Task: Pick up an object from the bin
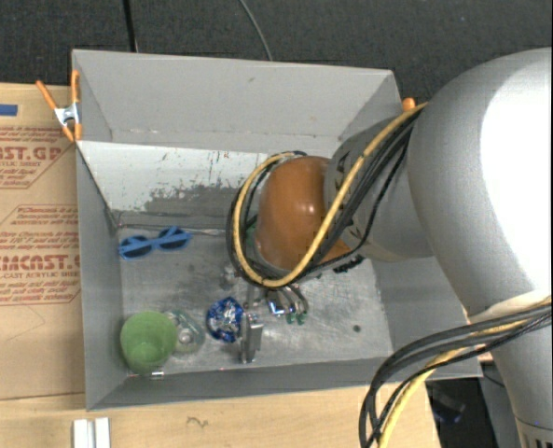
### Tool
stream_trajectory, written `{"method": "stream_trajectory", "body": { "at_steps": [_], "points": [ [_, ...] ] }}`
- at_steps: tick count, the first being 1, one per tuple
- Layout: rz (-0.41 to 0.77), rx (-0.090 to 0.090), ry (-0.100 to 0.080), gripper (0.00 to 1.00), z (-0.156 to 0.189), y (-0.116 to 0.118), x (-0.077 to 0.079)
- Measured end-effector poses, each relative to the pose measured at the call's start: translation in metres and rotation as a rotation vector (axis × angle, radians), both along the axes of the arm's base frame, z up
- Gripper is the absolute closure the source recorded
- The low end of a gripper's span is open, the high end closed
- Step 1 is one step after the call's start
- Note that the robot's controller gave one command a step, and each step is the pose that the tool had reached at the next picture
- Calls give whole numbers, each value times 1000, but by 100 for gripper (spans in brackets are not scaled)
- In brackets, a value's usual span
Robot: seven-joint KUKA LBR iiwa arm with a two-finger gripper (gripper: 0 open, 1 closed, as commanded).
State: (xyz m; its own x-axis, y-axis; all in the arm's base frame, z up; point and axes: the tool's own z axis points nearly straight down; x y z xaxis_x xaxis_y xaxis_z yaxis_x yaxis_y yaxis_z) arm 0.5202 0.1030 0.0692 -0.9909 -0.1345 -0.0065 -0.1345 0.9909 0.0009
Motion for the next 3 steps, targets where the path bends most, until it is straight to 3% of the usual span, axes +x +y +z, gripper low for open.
{"method": "stream_trajectory", "body": {
  "at_steps": [1,2,3],
  "points": [
    [-1,0,-2,100,3,0,3],
    [364,0,-3,100,21,91,19],
    [294,-1,0,100,33,112,-35]
  ]
}}
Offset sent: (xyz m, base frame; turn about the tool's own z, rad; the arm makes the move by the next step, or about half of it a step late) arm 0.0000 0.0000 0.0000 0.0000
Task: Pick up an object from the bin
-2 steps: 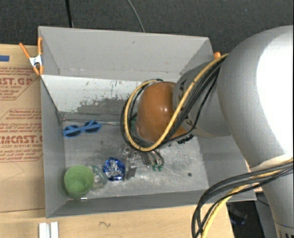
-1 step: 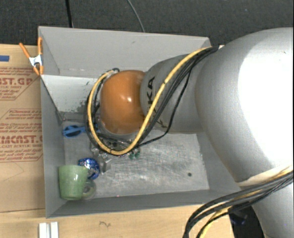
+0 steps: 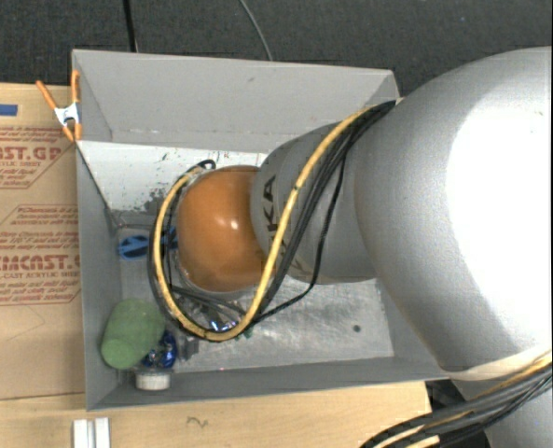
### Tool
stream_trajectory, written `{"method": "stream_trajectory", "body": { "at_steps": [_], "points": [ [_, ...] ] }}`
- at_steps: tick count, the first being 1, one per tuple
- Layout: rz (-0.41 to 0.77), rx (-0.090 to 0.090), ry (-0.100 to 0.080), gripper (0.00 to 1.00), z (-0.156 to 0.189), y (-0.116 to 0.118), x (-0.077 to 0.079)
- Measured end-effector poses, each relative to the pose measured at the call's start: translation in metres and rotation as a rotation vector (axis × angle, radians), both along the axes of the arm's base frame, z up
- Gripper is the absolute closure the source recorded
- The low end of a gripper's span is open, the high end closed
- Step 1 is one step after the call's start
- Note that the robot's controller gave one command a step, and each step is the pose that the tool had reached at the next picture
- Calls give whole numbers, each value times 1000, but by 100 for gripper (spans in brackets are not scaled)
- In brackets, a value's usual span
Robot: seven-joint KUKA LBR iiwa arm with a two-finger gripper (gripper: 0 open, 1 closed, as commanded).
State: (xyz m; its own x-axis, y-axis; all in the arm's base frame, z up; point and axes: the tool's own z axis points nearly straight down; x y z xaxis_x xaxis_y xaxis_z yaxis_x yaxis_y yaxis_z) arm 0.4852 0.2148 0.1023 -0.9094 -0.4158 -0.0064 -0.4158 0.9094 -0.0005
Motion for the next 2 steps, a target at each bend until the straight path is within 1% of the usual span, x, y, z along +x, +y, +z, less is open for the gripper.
{"method": "stream_trajectory", "body": {
  "at_steps": [1,2],
  "points": [
    [252,-2,-4,100,117,-68,48],
    [104,-2,11,100,30,-52,39]
  ]
}}
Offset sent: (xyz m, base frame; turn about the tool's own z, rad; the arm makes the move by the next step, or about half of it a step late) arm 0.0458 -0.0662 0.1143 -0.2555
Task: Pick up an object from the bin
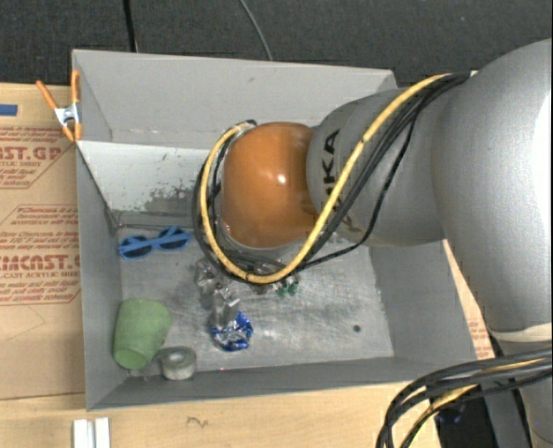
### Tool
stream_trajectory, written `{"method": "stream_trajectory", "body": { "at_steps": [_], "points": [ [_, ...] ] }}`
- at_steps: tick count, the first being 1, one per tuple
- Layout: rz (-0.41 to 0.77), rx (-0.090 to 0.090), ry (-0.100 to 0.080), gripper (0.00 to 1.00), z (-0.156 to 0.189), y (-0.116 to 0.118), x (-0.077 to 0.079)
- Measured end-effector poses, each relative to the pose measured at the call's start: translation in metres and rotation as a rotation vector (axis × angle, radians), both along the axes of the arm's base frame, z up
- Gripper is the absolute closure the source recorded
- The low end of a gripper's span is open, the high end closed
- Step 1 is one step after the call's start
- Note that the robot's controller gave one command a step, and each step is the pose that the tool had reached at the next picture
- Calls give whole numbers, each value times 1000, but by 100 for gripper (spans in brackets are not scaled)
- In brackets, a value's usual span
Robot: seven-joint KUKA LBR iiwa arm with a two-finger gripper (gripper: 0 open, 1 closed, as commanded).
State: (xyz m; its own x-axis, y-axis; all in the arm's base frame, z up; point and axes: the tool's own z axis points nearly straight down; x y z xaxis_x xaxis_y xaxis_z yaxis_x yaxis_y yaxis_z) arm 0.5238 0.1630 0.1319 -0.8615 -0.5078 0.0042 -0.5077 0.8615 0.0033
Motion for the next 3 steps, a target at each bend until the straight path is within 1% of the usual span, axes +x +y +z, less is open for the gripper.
{"method": "stream_trajectory", "body": {
  "at_steps": [1,2,3],
  "points": [
    [36,-3,-11,100,69,-131,-3],
    [44,0,-7,0,67,-125,-4],
    [104,3,3,0,-18,-54,-32]
  ]
}}
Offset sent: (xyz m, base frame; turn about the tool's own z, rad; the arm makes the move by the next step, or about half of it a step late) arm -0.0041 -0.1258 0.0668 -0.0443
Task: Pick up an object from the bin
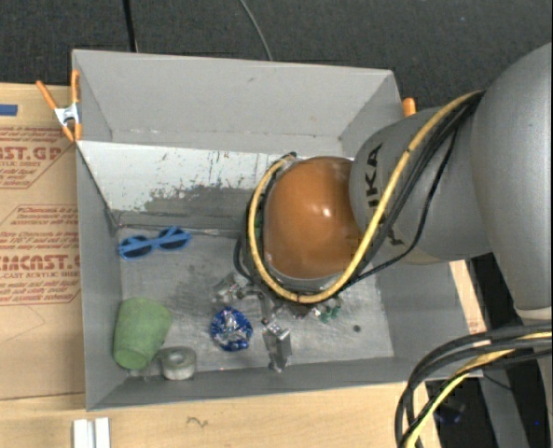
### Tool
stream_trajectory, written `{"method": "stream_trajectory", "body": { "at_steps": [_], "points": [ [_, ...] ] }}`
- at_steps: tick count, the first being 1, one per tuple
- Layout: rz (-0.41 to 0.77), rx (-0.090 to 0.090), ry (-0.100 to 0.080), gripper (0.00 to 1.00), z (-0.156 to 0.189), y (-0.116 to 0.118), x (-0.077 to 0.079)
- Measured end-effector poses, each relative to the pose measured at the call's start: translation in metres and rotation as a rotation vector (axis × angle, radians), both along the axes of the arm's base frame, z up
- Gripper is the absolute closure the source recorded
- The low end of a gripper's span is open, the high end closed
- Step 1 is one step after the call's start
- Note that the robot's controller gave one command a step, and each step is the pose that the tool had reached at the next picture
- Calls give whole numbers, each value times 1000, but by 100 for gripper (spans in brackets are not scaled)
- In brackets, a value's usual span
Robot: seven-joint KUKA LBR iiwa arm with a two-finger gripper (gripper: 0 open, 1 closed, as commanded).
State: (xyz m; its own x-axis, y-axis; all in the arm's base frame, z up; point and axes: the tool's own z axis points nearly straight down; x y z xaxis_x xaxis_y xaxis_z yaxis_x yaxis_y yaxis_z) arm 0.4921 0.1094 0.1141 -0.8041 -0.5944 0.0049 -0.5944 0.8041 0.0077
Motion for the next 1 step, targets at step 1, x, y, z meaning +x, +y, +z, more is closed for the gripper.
{"method": "stream_trajectory", "body": {
  "at_steps": [1],
  "points": [
    [343,2,-15,0,-41,-10,16]
  ]
}}
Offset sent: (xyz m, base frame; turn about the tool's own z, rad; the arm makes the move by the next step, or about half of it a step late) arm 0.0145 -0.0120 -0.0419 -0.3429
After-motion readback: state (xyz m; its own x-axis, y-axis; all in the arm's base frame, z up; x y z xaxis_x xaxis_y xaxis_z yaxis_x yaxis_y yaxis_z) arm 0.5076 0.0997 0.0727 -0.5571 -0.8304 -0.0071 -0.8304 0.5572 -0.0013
